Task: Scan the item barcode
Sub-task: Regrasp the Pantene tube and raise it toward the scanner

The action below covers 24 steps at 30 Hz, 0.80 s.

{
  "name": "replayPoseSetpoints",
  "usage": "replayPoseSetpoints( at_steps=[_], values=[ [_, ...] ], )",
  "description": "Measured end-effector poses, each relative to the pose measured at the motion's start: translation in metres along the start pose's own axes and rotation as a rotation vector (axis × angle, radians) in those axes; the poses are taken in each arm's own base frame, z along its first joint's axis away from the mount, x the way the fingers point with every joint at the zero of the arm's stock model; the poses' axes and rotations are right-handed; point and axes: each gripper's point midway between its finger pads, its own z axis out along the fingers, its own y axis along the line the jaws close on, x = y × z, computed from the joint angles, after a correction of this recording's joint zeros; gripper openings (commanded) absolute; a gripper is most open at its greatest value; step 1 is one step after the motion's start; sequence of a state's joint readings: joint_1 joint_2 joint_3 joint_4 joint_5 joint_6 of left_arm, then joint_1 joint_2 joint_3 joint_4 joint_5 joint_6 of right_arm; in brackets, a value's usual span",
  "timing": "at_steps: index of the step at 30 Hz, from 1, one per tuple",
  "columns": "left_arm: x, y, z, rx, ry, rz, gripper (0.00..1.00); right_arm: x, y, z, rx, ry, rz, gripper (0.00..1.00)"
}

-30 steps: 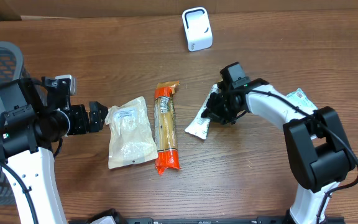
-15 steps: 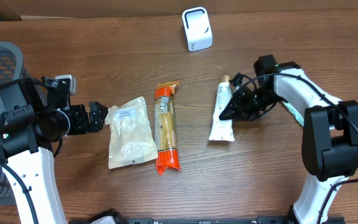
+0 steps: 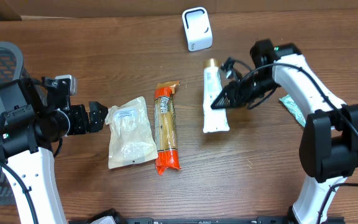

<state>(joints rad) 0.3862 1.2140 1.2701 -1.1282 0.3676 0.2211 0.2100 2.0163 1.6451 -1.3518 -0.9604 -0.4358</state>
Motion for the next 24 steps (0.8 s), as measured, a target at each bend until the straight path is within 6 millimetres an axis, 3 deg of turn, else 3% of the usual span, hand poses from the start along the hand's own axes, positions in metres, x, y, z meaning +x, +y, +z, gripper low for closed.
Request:
replayPoseSetpoints(
  at_steps=[7,12,21,24],
  values=[
    [0.0,0.0,0.0,0.0,0.0,0.0,1.0,-0.021,0.069,-0.044,0.001,-0.087,-0.139,0.04],
    [0.0,0.0,0.0,0.0,0.0,0.0,0.99,-0.023,0.101,-0.064,0.003,-0.128,-0.203,0.04],
    [0.0,0.0,0.0,0.0,0.0,0.0,0.99,-0.023,0.102,-0.065,0.004,-0.131,-0.201,0.04],
    [0.0,0.0,0.0,0.0,0.0,0.0,1.0,-0.043,0.085,-0.067,0.122,-0.176,-0.182,0.03]
  ],
)
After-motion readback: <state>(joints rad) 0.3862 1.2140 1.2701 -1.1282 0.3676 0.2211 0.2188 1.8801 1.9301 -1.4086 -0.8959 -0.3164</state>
